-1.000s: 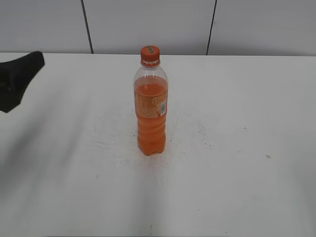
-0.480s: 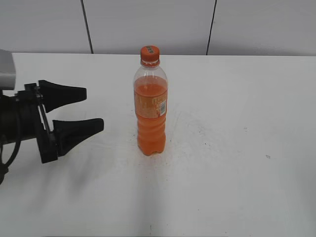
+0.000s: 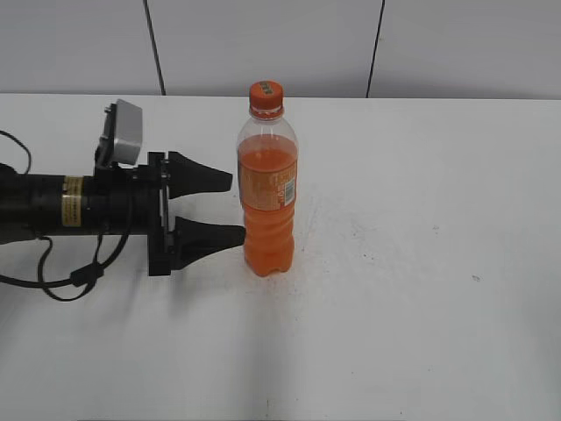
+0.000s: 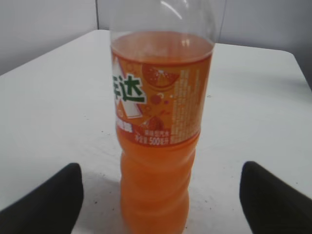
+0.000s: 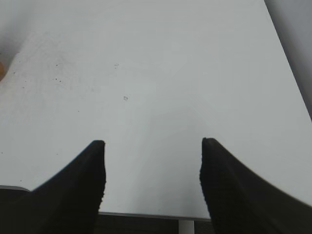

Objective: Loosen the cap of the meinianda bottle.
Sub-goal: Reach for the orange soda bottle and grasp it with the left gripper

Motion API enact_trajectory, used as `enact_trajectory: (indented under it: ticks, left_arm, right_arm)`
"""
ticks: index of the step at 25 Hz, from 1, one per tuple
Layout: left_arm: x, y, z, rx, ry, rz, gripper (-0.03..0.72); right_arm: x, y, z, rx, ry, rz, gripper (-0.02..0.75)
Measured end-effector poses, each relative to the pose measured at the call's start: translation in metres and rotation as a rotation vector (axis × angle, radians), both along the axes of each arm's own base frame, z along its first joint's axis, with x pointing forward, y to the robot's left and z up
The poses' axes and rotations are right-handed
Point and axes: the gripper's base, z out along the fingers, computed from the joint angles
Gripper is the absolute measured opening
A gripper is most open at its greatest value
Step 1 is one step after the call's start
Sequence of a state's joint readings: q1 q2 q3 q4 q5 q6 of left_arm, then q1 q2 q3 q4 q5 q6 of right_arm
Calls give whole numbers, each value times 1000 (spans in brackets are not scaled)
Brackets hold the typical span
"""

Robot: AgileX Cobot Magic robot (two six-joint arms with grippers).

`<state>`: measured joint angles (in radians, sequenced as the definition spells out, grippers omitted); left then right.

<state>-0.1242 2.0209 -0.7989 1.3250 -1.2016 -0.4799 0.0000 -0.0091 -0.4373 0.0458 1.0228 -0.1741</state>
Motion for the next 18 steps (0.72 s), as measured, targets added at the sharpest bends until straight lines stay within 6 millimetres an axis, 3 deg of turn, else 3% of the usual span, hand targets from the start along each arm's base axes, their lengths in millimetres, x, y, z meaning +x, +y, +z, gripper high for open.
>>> enact_trajectory:
  ticks: [7,18]
  left_arm:
    - [24,-36,-19,-9,0,-92,593]
    - [41,-61,-35,-26,26,-135,566]
  right_arm:
    - [0,0,0,0,0,0,463]
    - [0,0,0,0,0,0,463]
